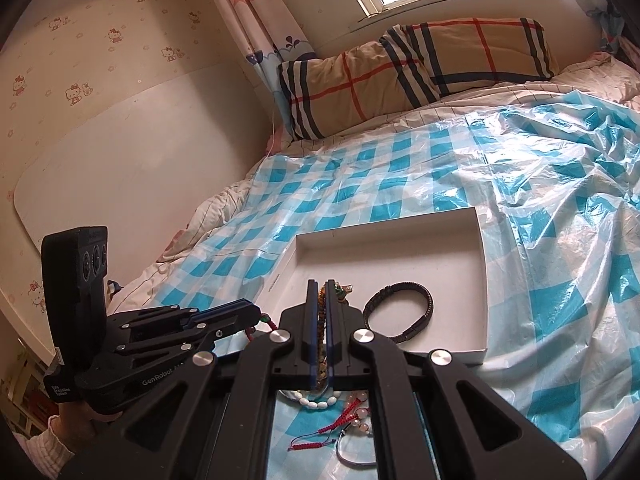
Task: Organize jewelry
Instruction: 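Carry both bracelets into the white box and open both tools, then reach the right tool to the red string pearl bracelet and grasp it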
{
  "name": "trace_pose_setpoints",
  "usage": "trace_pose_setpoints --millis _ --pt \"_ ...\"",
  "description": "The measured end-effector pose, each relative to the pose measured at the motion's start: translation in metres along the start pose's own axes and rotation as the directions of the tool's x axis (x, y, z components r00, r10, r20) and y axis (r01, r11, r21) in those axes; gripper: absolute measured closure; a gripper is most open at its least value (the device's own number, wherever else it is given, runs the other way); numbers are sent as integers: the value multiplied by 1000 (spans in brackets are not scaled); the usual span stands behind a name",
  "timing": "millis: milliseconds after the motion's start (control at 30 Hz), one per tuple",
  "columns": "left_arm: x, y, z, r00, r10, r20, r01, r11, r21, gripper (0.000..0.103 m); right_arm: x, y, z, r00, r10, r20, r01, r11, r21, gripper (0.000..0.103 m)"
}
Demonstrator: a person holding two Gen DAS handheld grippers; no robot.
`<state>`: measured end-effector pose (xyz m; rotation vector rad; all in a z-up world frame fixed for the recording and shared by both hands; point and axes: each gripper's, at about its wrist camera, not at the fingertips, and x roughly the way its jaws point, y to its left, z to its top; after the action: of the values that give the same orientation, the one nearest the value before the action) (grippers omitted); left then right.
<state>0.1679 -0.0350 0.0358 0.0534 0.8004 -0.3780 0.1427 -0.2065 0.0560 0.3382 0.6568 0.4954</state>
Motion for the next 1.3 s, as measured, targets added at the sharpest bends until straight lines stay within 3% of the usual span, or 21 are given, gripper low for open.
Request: trace_pose_setpoints --millis 567,667,733,767,1100,1300 --pt "52 14 18 1000 -10 -10 9 999 -50 96 46 -21 5 1000 7 -3 -7 1000 22 99" --pt "69 22 15 998 12 -55 -16 997 -78 95 67 -30 1 993 -97 -63 97 995 2 97" --pt "74 29 10 997 29 -76 -36 995 -98 95 72 -43 -3 988 -132 -83 136 990 37 87" --pt "74 32 8 996 32 -80 -41 994 -105 93 71 -48 -6 986 -147 -82 151 987 46 81" --pt "43 61 -20 995 74 -74 -85 983 -164 69 33 -51 -26 985 -147 -93 152 987 45 73" --pt "28 68 -50 990 82 -115 -101 979 -179 64 29 -38 -51 978 -112 -175 117 993 19 73"
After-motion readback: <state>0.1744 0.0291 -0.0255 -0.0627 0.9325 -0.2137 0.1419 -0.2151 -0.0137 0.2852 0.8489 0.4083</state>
